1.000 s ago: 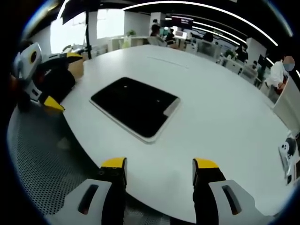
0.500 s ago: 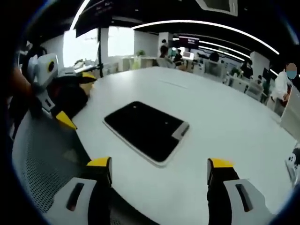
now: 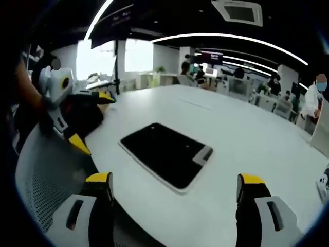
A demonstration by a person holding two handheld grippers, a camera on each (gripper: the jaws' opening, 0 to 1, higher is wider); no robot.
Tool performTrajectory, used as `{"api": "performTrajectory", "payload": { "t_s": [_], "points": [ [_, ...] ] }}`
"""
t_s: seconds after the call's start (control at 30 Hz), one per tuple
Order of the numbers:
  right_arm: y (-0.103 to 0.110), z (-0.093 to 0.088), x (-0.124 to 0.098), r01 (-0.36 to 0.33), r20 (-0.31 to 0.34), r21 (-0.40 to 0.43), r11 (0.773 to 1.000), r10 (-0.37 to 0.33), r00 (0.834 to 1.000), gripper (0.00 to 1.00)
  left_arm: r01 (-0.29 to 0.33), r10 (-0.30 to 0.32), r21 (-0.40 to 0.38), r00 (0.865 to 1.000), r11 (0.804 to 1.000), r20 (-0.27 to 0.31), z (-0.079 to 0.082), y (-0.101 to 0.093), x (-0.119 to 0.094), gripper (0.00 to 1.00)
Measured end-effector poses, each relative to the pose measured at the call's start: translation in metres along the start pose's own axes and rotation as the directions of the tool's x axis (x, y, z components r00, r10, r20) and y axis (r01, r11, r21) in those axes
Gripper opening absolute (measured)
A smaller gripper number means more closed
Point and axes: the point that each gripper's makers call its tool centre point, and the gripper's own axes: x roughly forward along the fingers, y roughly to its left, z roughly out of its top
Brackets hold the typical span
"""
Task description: Wipe the mirror surface with the cleaning cloth until all visible marks leave the cleaned area.
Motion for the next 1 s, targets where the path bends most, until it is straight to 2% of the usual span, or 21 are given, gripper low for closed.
{"api": "performTrajectory", "payload": {
  "t_s": [0.67, 0.8, 0.9, 1.0],
  "points": [
    [-0.013, -0.009, -0.001, 0.051, -0.044, 0.056, 0.997, -0.049, 0.998, 0.97, -0.011, 0.011, 0.006, 1.0, 1.0, -0.008, -0.001, 0.002, 0.001, 0.99],
    [-0.016, -0.014, -0.002, 0.06, -0.067, 0.065, 0.996, -0.055, 0.996, 0.95, -0.011, 0.012, 0.015, 1.0, 1.0, -0.018, -0.003, 0.001, 0.002, 0.99],
    [-0.02, -0.014, -0.004, 0.073, -0.061, 0.081, 0.994, -0.068, 0.996, 0.94, -0.001, 0.002, 0.028, 0.999, 1.0, -0.039, -0.006, -0.002, 0.005, 0.99],
    [-0.022, -0.016, -0.004, 0.08, -0.063, 0.1, 0.992, -0.074, 0.995, 0.94, -0.017, 0.018, 0.022, 1.0, 1.0, -0.022, -0.003, 0.002, 0.003, 0.99]
  ]
}}
